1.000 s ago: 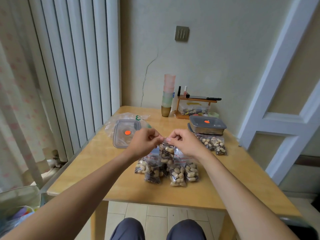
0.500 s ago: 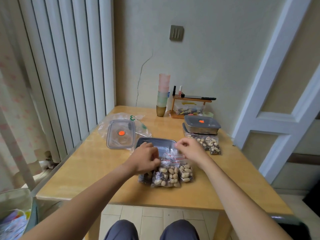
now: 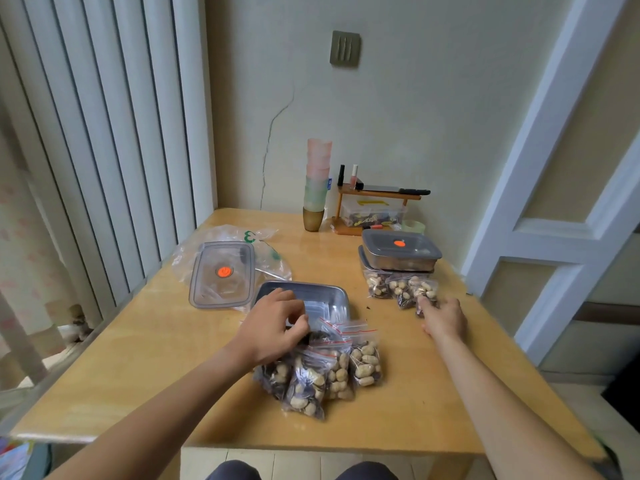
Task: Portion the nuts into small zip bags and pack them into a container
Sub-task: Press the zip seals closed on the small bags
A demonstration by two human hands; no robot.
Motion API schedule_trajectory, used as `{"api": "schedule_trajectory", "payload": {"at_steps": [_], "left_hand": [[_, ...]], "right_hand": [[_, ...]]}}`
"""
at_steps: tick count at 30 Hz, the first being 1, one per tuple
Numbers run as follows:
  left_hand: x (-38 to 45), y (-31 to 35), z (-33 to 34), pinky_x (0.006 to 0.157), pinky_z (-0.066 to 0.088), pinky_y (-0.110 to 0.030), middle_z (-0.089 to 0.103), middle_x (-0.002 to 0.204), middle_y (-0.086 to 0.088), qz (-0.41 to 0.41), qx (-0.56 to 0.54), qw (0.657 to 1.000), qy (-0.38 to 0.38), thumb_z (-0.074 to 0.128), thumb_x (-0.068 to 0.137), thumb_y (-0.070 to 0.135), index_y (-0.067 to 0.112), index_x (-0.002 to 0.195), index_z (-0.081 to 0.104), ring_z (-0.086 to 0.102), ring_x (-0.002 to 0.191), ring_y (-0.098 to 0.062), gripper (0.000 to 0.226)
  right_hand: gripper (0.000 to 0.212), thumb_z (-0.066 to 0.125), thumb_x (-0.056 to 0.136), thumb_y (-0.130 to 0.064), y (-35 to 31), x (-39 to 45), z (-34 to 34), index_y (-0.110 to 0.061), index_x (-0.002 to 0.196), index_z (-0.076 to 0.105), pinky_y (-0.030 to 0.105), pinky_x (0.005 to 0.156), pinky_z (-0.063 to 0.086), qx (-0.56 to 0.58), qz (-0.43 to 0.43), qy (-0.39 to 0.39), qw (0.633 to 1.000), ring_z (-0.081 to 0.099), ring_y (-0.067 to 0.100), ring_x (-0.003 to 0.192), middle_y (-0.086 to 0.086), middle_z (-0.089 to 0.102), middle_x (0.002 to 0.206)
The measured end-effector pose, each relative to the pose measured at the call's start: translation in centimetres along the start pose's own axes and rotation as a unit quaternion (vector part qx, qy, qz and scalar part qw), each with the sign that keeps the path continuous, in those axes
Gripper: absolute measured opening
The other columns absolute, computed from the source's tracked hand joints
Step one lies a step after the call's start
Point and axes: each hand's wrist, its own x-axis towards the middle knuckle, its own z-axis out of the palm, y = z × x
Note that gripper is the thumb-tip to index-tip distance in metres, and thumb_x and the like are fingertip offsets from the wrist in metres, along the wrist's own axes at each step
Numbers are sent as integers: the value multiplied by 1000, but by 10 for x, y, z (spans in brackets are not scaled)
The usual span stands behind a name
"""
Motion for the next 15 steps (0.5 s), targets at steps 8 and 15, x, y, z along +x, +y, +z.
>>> {"api": "schedule_trajectory", "payload": {"at_steps": [8,15], "left_hand": [[-2,-3,-4,75,43,-36,49,77,11,-4,-30,999,10,44,90,43,27,73,52,48,83,-11,26],[17,33,-20,90,51,-27,68,110,11,-139,-268,952,54,53,97,54,26,115,67,63,104,-4,36]], "right_hand": [[30,81,83,-28,-16,-21,-7,-7,102,71,31,66,45,60,-18,-29,998,60,25,81,8,71,93],[14,78,89,-19,-81,-105,0,-18,101,69,15,65,49,136,-231,-278,923,65,12,86,-3,72,103]]}}
